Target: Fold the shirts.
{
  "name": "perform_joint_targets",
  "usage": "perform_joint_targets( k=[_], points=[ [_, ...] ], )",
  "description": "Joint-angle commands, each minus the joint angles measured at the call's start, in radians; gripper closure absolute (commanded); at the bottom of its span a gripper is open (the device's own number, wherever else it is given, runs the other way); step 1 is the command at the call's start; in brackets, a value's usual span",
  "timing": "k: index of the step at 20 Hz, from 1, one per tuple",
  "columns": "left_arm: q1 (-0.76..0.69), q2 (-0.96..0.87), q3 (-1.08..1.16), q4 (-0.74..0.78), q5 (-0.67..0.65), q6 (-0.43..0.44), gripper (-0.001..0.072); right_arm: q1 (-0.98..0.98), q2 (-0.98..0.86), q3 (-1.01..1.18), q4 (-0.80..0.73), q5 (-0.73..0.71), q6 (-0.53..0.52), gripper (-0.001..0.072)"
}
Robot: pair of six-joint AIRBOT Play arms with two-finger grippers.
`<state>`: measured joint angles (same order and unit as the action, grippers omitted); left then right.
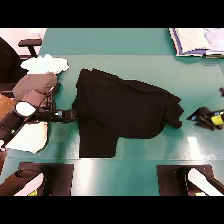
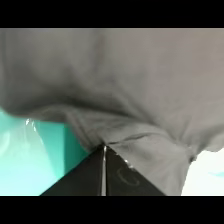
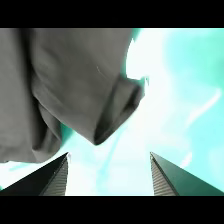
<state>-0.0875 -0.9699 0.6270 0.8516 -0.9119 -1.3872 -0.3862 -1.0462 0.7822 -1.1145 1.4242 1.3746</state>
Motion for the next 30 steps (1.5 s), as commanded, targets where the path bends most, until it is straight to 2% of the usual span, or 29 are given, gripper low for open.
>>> perform_joint_targets(
  k=[1,2,3,5,7,9,12,13,14,16,20,21,23,26,30],
  points=[
    [0.0,0.001,0.043,-0.006,-0.009,0.008,0.0684,-0.025,0.005,-0.149,0.094,-0.1,-0.039,0.0141],
    [0.0,0.0,0.043,-0.003,-0.017,0.008,0.0684,-0.014,0.005,-0.163,0.092,-0.14,-0.039,0.0204],
    [0.0,0.0,0.043,-0.004,-0.024,0.007,0.0684,-0.007,0.005,-0.169,0.093,-0.182,-0.036,0.0231],
    [0.0,0.001,0.043,-0.003,-0.035,0.008,0.0684,-0.007,0.004,-0.168,0.092,-0.243,-0.005,0.0233],
    [0.0,0.001,0.043,-0.004,-0.043,0.007,0.0684,-0.021,-0.034,-0.165,0.099,-0.246,0.008,0.0233],
    [0.0,0.001,0.043,-0.004,-0.043,0.008,0.0684,-0.019,-0.086,-0.165,0.103,-0.24,0.008,0.0374],
    [0.0,0.001,0.043,-0.006,-0.049,0.008,0.0684,0.009,-0.129,-0.164,0.103,-0.265,0.008,0.0378],
    [0.0,0.001,0.043,-0.006,-0.051,0.007,0.0684,0.017,-0.13,-0.165,0.102,-0.278,0.008,0.041],
    [0.0,0.001,0.043,-0.006,-0.051,0.007,0.0684,0.02,-0.13,-0.164,0.103,-0.286,0.008,0.041],
    [0.0,0.001,0.043,-0.006,-0.05,0.007,0.0684,0.022,-0.13,-0.165,0.106,-0.29,0.008,0.0517],
    [0.0,0.001,0.043,-0.007,-0.05,0.007,0.0684,0.057,-0.13,-0.164,0.147,-0.318,-0.015,0.0538],
    [0.0,0.001,0.043,-0.007,-0.05,0.007,0.0684,0.073,-0.13,-0.164,0.147,-0.33,-0.016,0.0687],
    [0.0,0.01,0.063,0.006,-0.067,0.007,0.0685,0.093,-0.113,-0.156,0.143,-0.327,-0.024,0.0695],
    [0.001,0.086,0.216,0.111,-0.129,-0.034,0.0685,0.08,0.017,-0.05,0.146,-0.231,-0.033,0.0695],
    [0.001,0.169,0.639,0.198,-0.22,-0.064,0.0685,0.05,0.22,0.27,0.147,-0.096,-0.015,0.0695]
  ],
)
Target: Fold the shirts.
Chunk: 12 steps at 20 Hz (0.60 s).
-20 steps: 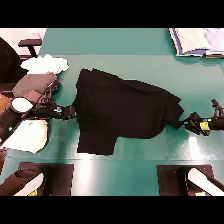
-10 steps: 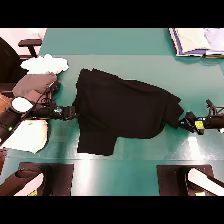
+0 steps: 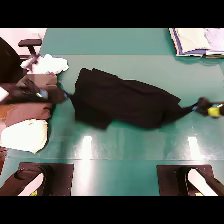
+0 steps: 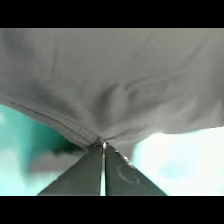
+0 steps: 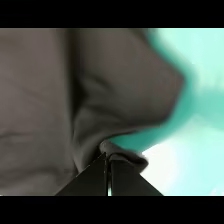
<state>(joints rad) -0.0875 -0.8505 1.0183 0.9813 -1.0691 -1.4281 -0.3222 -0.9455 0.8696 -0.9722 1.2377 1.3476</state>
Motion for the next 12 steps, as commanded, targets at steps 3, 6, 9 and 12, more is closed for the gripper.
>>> perform_joint_targets(
  k=[3,6,9,12],
  points=[
    [0.001,0.049,0.625,0.076,-0.077,-0.023,0.0685,-0.016,0.223,0.472,0.003,0.098,0.057,0.0695],
    [0.001,0.048,0.932,0.105,-0.06,-0.037,0.0685,-0.016,0.254,0.737,0.001,0.106,0.069,0.0695],
    [0.001,0.049,1.136,0.142,-0.009,-0.068,0.0686,-0.016,0.217,0.971,-0.01,0.166,0.092,0.0696],
    [0.001,0.047,1.178,0.148,0.026,-0.091,0.0685,-0.016,0.11,1.225,-0.08,0.298,0.14,0.0696]
  ],
)
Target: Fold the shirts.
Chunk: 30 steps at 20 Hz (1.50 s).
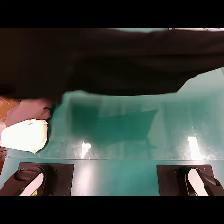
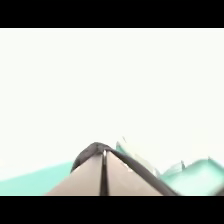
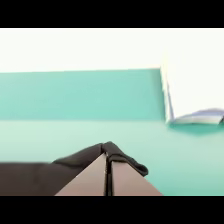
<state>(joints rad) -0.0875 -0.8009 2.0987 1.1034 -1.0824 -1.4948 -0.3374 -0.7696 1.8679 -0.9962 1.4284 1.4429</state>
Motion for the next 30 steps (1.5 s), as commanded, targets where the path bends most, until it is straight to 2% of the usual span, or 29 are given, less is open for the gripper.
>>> perform_joint_targets(
  k=[1,4,9,14,18,21,25,27,30],
  points=[
    [0.001,-0.012,0.095,0.056,0.032,-0.025,0.0686,0.0,-0.103,0.29,-0.071,0.137,0.06,0.0696],
    [0.001,-0.026,-0.047,0.175,0.013,-0.09,0.0686,0.0,-0.192,0.328,-0.068,0.18,0.104,0.0695],
    [0.001,-0.197,-0.39,0.178,-0.17,-0.104,0.0684,0.096,-0.305,0.004,-0.132,0.203,0.105,0.0696],
    [0.001,-0.521,-0.565,0.176,-0.121,-0.071,0.0684,0.236,-0.554,-0.199,-0.253,0.213,0.104,0.0696],
    [0.001,-0.761,-0.531,0.167,0.07,-0.068,0.0684,0.255,-0.768,-0.224,-0.253,0.061,0.101,0.0696],
    [0.001,-0.882,-0.409,0.167,0.126,-0.026,0.0684,0.255,-0.916,-0.083,-0.253,0.006,0.1,0.0696],
    [0.004,-0.935,-0.29,0.177,0.192,0.01,0.0685,0.255,-1.031,0.112,-0.253,-0.014,0.101,0.0696],
    [0.025,-0.935,-0.242,0.175,0.13,0.015,0.0684,0.253,-1.052,0.178,-0.253,0.008,0.1,0.0696],
    [0.077,-0.933,-0.179,0.169,-0.089,0.014,0.0684,0.247,-1.015,0.12,-0.254,0.045,0.082,0.0696]
  ],
)
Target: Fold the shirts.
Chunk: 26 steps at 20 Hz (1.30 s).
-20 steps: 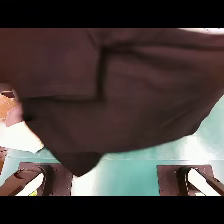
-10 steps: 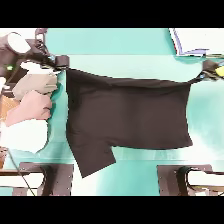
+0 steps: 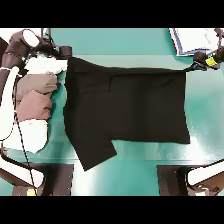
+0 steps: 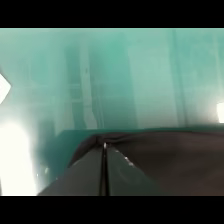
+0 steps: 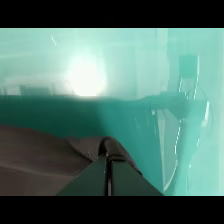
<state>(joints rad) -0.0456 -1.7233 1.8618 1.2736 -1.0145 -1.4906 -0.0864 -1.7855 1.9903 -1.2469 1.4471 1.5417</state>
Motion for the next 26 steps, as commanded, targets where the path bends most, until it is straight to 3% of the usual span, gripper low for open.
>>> perform_joint_targets(
  k=[1,3,9,10,11,12,13,16,19,21,26],
  points=[
    [0.044,-0.011,0.055,-0.005,-0.232,0.01,0.0684,-0.004,0.016,-0.048,-0.004,0.039,-0.032,0.0696],
    [0.043,-0.011,0.0,-0.019,-0.286,0.034,0.0684,-0.003,0.049,-0.162,-0.004,0.024,-0.043,0.0696],
    [0.027,-0.011,-0.244,-0.119,-0.2,0.032,0.0682,0.018,0.071,-0.372,0.021,-0.042,-0.043,0.0695],
    [0.027,-0.011,-0.259,-0.12,-0.208,0.029,0.054,0.018,0.071,-0.38,0.05,-0.041,-0.043,0.0694],
    [0.028,-0.011,-0.261,-0.12,-0.222,0.021,0.0198,0.018,0.071,-0.38,0.072,-0.04,-0.043,0.0691],
    [0.028,-0.006,-0.261,-0.122,-0.233,0.019,0.0191,0.013,0.071,-0.374,0.092,-0.032,-0.042,0.0603],
    [0.028,0.008,-0.258,-0.122,-0.249,0.014,0.0238,0.003,0.072,-0.362,0.111,-0.011,-0.042,0.0395],
    [0.028,0.106,-0.278,-0.045,-0.313,0.01,0.0238,-0.035,0.132,-0.379,0.09,0.082,-0.086,0.0371],
    [0.028,0.304,-0.503,0.031,-0.333,-0.013,0.0237,-0.105,0.293,-0.543,0.082,0.079,-0.101,0.0356],
    [0.028,0.464,-0.731,-0.004,-0.307,-0.021,0.0237,-0.143,0.399,-0.665,0.105,0.053,-0.12,0.0178],
    [0.028,0.798,-1.203,-0.049,-0.274,-0.109,0.0238,-0.173,0.55,-0.856,0.156,-0.04,-0.13,0.018]
  ],
)
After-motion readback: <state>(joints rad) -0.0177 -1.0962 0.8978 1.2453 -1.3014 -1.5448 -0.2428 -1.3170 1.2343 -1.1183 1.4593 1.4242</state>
